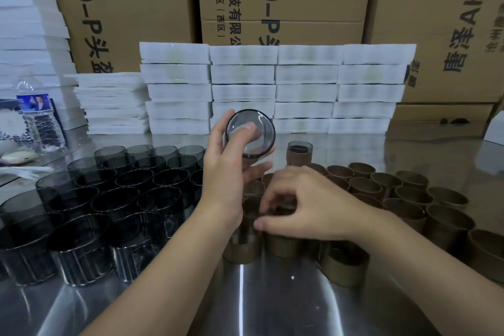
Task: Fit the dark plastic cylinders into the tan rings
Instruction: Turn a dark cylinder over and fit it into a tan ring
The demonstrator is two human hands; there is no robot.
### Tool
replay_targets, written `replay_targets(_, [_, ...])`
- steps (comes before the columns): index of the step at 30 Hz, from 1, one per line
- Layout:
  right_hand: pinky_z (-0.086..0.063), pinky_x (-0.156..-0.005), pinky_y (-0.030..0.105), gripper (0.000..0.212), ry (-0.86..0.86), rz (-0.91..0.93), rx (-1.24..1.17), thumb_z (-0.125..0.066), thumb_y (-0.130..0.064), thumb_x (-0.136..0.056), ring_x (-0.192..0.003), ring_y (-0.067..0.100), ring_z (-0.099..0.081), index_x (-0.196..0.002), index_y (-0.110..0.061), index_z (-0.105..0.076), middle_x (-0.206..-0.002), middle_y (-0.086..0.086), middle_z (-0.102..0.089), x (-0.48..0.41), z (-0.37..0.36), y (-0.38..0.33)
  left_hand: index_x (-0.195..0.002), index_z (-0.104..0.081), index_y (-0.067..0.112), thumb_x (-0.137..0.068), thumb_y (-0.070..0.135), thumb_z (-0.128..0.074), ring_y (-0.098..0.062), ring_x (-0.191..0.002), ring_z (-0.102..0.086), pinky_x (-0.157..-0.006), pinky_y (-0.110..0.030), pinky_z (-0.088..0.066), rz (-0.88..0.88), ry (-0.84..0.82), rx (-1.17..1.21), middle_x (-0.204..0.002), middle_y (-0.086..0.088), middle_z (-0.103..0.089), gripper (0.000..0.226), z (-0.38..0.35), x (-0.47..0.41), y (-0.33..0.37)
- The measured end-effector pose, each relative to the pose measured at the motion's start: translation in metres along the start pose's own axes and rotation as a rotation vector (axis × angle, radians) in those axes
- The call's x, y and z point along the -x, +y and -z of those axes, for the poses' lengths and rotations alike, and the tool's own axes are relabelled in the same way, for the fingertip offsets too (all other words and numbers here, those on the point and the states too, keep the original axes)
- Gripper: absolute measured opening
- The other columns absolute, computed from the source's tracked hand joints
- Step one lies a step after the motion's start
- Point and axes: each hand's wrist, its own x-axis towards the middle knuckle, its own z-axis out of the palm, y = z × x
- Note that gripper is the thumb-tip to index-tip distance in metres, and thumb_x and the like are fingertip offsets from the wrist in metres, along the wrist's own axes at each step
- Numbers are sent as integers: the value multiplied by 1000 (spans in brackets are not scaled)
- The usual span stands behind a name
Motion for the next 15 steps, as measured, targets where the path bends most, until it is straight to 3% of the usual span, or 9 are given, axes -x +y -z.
replay_targets(3, [-35,-94,28,34,-90,121,105,-75,-51,-74,-98,6,-48,-104,-34,-71,-99,-12,-58,0,-11,-7,-130,-56,29,-73,36,-66,-37,-98,-70,-60,-25,-54,-15,11,11,-98,-1,-74,59,0,-1,4])
replay_targets(6, [-32,-92,30,40,-131,179,160,-71,-50,-78,-100,8,-41,-116,-37,-68,-106,-9,-51,1,-24,-10,-133,-54,30,-72,36,-66,-37,-101,-69,-60,-26,-54,-13,30,26,-102,-2,-73,62,1,0,6])
replay_targets(11, [-38,-89,26,17,-123,143,27,-72,-34,-83,-96,5,-49,-97,-25,-75,-98,-10,-59,-2,-27,-8,-135,-50,35,-73,35,-65,-34,-106,-67,-63,-26,-55,-51,49,43,-115,-8,-67,64,2,1,7])
replay_targets(13, [-41,-74,14,6,-71,70,-94,-73,-28,-83,-79,-3,-54,-88,-25,-74,-80,-17,-61,-3,-20,-6,-136,-50,31,-75,34,-64,-34,-106,-68,-62,-25,-54,-83,68,68,-118,-11,-65,63,2,0,9])
replay_targets(15, [-38,-57,9,14,8,-38,-171,-71,-27,-83,-59,-4,-54,-75,-36,-64,-60,-20,-59,-4,-15,-2,-136,-50,24,-76,33,-63,-32,-98,-71,-59,-25,-54,-120,93,112,-116,-11,-65,62,4,-1,11])
